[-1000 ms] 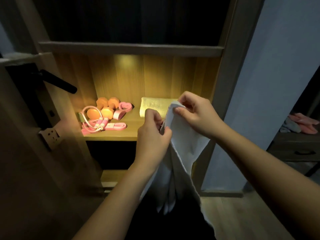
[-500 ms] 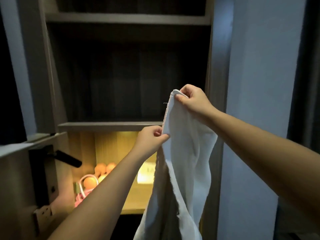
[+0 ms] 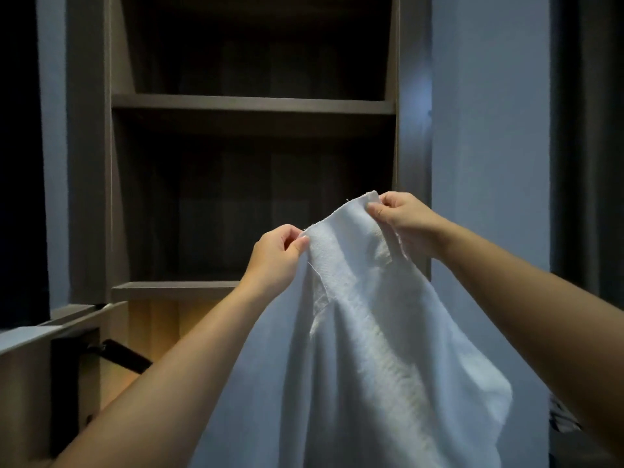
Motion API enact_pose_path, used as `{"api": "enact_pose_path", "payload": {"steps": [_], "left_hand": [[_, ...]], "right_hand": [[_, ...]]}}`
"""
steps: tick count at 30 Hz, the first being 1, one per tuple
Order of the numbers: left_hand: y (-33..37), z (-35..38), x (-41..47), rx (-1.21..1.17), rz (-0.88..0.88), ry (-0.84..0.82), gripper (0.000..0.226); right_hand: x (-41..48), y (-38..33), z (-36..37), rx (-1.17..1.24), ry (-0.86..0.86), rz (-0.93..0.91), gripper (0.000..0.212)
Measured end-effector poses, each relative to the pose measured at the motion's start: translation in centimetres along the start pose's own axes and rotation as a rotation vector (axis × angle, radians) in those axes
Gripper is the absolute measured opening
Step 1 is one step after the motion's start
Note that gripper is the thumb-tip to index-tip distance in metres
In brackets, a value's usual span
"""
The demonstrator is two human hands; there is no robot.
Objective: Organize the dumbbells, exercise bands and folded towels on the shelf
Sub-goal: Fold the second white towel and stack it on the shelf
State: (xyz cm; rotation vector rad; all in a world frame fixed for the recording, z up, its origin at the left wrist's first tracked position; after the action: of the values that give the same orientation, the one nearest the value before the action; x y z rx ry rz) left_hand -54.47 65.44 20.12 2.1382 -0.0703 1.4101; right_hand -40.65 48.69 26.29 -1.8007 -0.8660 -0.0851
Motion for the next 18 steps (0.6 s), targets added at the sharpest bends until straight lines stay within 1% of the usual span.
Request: {"api": "enact_pose_path", "payload": {"steps": [2, 3, 5, 8, 11, 14, 18], "left_hand": [[0.0, -0.1, -0.6, -0.003, -0.004, -0.012, 0.021], [-0.1, -0.2, -1.0, -0.011, -0.008, -0.026, 0.021], [-0.6, -0.2, -1.9, -0.042, -0.022, -0.089, 0.020], [-1.7, 0.2, -3.5, -0.116, -0.026, -0.191, 0.021], [-2.5, 0.6, -4.9, -0.208, -0.048, -0.244, 0.021], [-3.2, 0.8, -7.1, -0.299, -0.088, -0.301, 0.026], [-4.6, 1.4, -11.8, -0.403, -0.232, -0.373, 0.033]], "right_hand": [[-1.0, 0.5, 0.5, 0.059, -0.118, 0.067, 0.020], [-1.2, 0.9, 0.7, 0.094, -0.115, 0.081, 0.020], [-1.6, 1.6, 1.1, 0.166, -0.012, 0.085, 0.019], [-2.6, 2.5, 2.3, 0.153, 0.128, 0.053, 0.019], [-3.7, 3.1, 3.7, 0.151, 0.170, 0.009, 0.022], [-4.2, 3.5, 4.0, 0.217, 0.201, -0.015, 0.023], [-4.4, 4.5, 3.4, 0.248, 0.225, 0.003, 0.023]]}}
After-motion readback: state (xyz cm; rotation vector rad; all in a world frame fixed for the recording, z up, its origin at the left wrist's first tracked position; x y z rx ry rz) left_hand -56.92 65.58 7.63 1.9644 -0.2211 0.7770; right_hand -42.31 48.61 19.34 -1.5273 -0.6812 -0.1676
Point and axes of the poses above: each hand's wrist, its own x-axis towards the middle knuckle, its own z-axis out of the palm, y = z × x, the point moved 2 cm from there along x, towards the middle knuckle, and after that the axes turned 12 degrees about z, right-handed, at the moved point
